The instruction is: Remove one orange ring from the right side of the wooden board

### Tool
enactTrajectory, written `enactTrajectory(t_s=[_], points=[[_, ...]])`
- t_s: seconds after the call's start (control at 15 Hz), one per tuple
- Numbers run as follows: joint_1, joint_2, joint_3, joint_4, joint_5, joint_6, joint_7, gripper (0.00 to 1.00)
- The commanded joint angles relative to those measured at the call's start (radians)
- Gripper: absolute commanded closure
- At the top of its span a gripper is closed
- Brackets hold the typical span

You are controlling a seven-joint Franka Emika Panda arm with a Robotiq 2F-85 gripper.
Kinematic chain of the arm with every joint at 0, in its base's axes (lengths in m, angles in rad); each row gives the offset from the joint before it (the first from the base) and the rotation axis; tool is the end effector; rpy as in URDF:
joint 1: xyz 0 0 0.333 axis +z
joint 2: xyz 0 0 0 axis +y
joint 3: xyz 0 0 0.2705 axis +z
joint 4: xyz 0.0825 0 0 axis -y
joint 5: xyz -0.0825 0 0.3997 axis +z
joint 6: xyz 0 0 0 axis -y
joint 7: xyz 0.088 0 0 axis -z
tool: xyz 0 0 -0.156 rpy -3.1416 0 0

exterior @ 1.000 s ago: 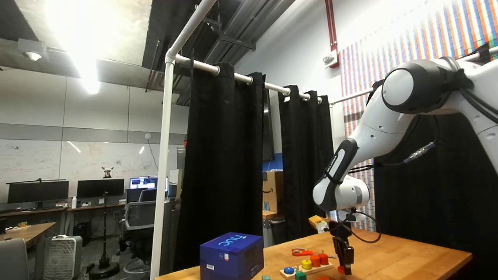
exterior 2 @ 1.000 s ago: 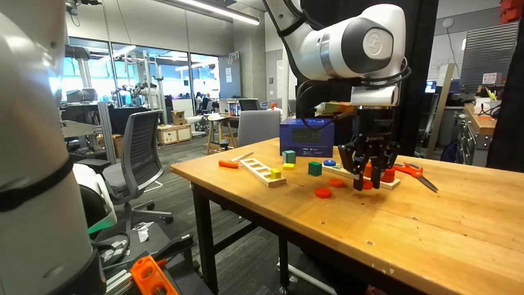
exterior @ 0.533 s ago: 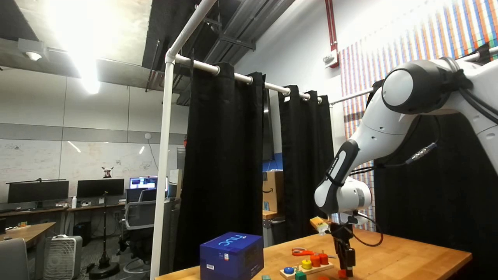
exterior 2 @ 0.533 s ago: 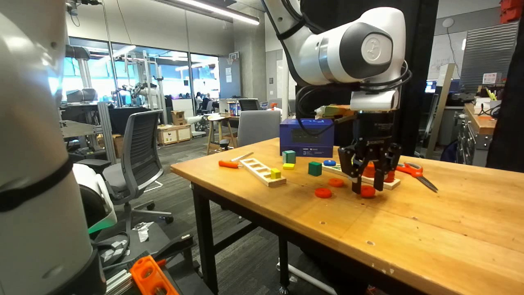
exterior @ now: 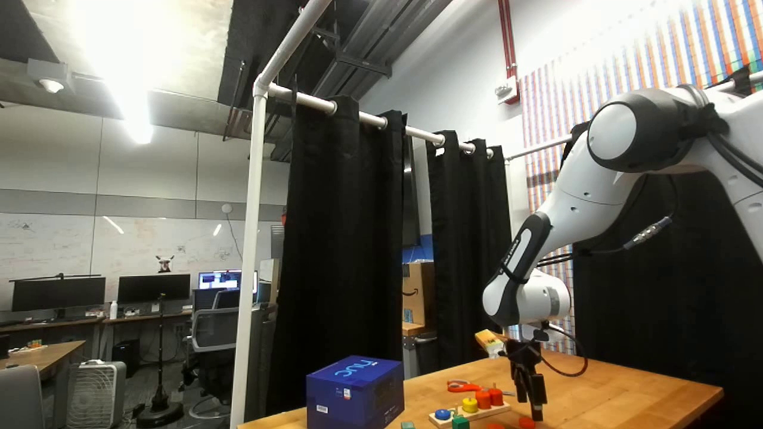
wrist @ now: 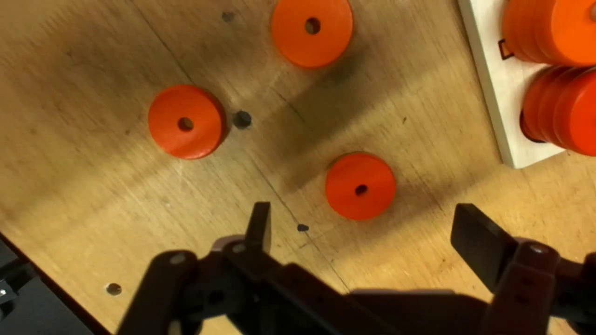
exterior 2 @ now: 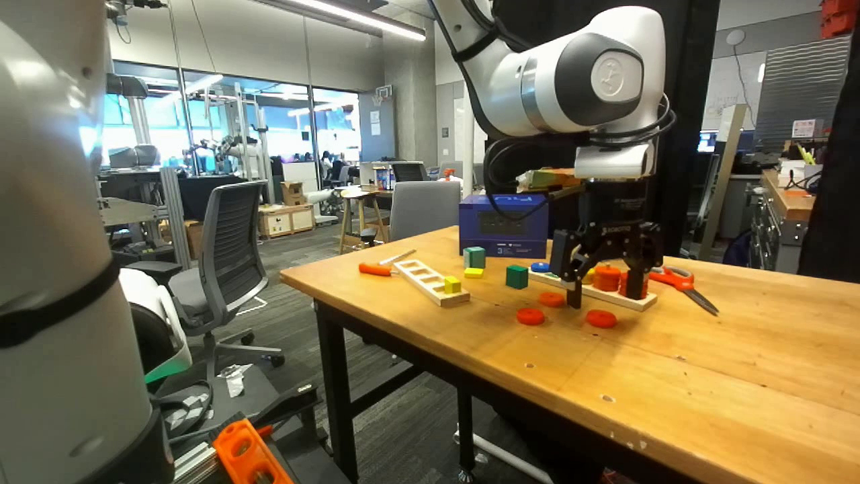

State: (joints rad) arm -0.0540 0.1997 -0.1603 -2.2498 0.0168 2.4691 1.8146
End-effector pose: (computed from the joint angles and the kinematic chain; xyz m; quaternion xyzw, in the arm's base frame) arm 0.5315 -0.1186 0.1739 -0.5240 0.8516 -0.0153 0.0007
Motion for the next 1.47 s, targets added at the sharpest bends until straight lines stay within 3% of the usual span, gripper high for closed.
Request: enactTrajectory(t_s=[0.0,0.27,0.73,1.07,1.4], points=[[0.007,-0.165,-0.004,-0.087,-0.046,-0.032,-0.022,0.0],[-0.008,-0.37,0.026,-0.162,-0.108,-0.132,-0.089,0.0],[-0.014,-0.719,0.101,-0.202,-0.081,-0.496,-0.446,0.0],[-0.006,-0.843,0.137,-0.178,-0.074,-0.7,-0.703,0.0],[0.013,-0.896,0.196,-0.179,-0.069,-0.787,-0.922,0.0]])
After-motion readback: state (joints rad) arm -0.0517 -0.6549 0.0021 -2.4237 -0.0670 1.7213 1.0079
